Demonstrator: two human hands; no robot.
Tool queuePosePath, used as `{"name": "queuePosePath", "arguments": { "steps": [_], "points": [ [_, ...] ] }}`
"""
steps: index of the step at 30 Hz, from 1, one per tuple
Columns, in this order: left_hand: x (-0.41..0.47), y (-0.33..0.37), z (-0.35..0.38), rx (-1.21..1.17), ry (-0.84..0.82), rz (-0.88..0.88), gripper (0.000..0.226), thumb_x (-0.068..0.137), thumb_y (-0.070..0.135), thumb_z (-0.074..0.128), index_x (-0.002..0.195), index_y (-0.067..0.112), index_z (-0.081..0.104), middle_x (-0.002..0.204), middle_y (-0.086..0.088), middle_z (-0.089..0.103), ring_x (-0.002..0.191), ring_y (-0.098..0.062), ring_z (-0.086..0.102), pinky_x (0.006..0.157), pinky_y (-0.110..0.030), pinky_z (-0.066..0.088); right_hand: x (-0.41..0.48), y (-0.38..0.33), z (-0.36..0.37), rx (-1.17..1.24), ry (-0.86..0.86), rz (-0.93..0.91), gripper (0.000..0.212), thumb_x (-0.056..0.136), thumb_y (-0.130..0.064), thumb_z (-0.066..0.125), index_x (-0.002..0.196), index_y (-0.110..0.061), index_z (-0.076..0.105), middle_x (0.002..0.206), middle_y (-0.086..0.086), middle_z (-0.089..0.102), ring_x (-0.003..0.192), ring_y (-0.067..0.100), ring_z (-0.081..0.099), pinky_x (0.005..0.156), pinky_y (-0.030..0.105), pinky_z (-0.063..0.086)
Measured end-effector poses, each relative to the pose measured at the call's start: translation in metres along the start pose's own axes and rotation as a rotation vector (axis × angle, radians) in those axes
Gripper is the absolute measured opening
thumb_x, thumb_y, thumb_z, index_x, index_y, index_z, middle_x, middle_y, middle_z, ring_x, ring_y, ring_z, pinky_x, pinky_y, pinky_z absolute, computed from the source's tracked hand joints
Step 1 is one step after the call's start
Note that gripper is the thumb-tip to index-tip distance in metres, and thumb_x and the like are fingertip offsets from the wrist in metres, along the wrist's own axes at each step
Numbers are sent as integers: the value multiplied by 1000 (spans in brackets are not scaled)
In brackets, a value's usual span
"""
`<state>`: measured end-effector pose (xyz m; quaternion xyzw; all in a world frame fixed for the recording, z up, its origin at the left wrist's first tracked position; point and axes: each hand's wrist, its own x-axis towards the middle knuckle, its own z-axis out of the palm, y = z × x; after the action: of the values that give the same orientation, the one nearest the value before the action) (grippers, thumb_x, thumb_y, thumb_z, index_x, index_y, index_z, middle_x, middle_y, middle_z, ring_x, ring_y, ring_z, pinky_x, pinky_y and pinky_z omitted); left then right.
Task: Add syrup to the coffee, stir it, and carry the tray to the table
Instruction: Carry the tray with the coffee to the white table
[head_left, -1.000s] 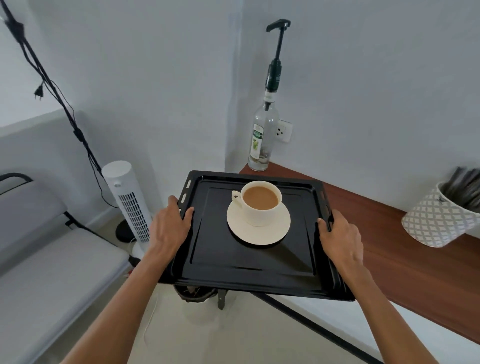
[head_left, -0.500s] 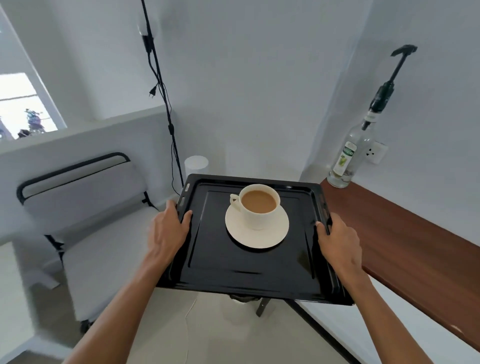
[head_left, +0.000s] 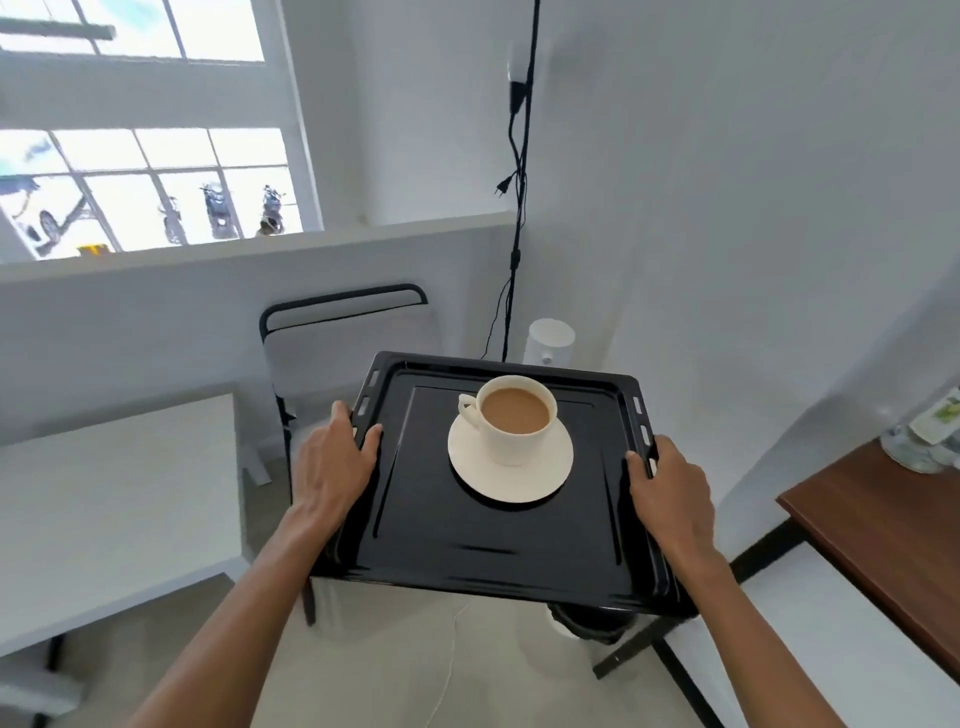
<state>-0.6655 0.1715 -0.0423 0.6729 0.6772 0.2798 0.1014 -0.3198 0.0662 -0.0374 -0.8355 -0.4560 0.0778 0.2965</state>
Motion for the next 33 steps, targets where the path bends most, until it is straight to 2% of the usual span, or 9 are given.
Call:
{"name": "queuePosePath", "arguments": {
  "steps": [4,9,15,18,21,25,29,31,33],
  "points": [
    [1,-44,-20,11,51,-110,32,95,37,60,103,7,54,72,-7,67,59,-25,60,49,-31,39,6,-42,31,17,-66,-77,23,102,-32,54,108,-10,58,79,7,65,74,32,63,63,38,50],
    [1,-93,-44,31,100,-252,34,95,38,60,107,7,53,72,-7,65,62,-27,57,57,-35,42,11,-93,71,20,-144,-161,26,102,-33,53,115,-11,59,89,11,70,85,37,65,73,45,56],
    [2,-149,-69,64,170,-387,33,95,39,60,107,10,51,70,-6,64,62,-29,55,58,-35,41,11,-149,122,21,-196,-301,30,102,-32,55,121,-9,60,94,15,71,91,40,68,74,43,56],
    [4,-177,-78,82,196,-450,34,94,41,60,107,11,51,71,-6,62,64,-29,52,60,-36,42,11,-178,148,27,-242,-340,33,103,-31,56,124,-6,59,83,10,70,81,35,69,72,43,58],
    [12,-204,-86,93,235,-475,34,94,41,61,105,11,51,67,-3,58,61,-27,51,58,-35,40,12,-203,176,41,-278,-367,29,102,-32,56,115,-7,61,69,2,64,66,24,65,65,41,57],
    [28,-240,-96,109,263,-496,33,93,42,61,103,12,50,61,5,50,58,-25,48,55,-33,36,14,-238,213,75,-288,-399,29,102,-29,58,122,-9,60,65,-4,60,58,14,58,55,31,43],
    [44,-273,-105,145,298,-522,33,93,42,62,100,12,51,55,12,41,49,-18,40,50,-30,30,15,-272,245,87,-296,-413,23,101,-31,59,110,-10,62,71,-5,58,68,25,60,55,30,36],
    [50,-288,-109,150,310,-538,33,93,42,62,101,12,51,54,14,39,46,-11,36,47,-28,27,15,-289,260,97,-298,-433,25,101,-30,60,115,-9,63,72,-3,62,68,24,61,56,29,41],
    [56,-302,-114,158,313,-549,34,93,43,61,104,12,51,55,14,39,48,-15,40,50,-29,31,14,-304,272,110,-305,-454,34,101,-28,61,126,-5,62,84,8,72,78,31,70,65,34,50]
  ]
}}
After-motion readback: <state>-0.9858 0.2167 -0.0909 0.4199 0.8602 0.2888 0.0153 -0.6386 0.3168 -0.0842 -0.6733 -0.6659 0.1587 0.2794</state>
